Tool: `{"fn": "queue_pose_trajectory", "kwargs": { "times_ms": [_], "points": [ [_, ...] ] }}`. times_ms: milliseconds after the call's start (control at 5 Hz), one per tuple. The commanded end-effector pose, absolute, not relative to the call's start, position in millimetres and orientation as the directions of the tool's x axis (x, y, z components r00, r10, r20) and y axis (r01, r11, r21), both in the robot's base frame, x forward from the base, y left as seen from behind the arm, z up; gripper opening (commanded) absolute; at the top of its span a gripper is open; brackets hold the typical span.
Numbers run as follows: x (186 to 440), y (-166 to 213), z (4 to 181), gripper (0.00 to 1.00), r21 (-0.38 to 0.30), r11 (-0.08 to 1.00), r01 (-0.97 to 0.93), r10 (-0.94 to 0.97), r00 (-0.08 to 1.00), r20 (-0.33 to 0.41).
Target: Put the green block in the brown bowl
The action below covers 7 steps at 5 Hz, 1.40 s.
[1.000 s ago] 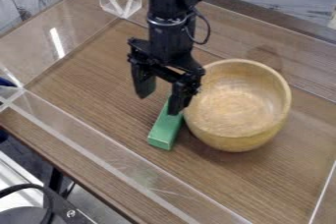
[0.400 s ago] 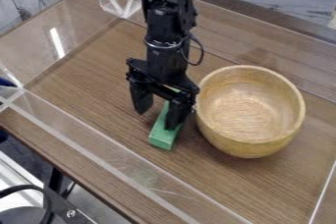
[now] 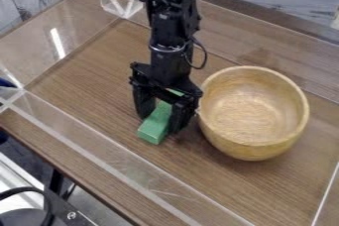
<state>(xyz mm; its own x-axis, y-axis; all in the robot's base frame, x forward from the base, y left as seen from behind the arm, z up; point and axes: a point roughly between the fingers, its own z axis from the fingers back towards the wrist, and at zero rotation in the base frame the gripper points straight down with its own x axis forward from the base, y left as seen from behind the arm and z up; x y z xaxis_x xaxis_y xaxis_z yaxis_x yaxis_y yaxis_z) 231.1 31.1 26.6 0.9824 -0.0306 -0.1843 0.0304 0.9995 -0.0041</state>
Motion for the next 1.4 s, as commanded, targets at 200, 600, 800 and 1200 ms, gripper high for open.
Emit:
{"fn": "queue_pose_trajectory", "kwargs": {
  "times_ms": [200, 600, 800, 1200],
  "points": [
    [240.8, 33.0, 23.7, 0.00, 0.013, 1.000, 0.010, -0.008, 0.988, -0.156],
    [240.4, 30.7, 26.8, 0.00, 0.001, 1.000, 0.011, -0.011, 0.988, -0.155],
    [240.3, 29.5, 28.4, 0.00, -0.004, 1.000, 0.013, -0.013, 0.988, -0.155],
    [240.2, 27.2, 31.7, 0.00, -0.014, 1.000, 0.015, -0.017, 0.988, -0.154]
  ]
}}
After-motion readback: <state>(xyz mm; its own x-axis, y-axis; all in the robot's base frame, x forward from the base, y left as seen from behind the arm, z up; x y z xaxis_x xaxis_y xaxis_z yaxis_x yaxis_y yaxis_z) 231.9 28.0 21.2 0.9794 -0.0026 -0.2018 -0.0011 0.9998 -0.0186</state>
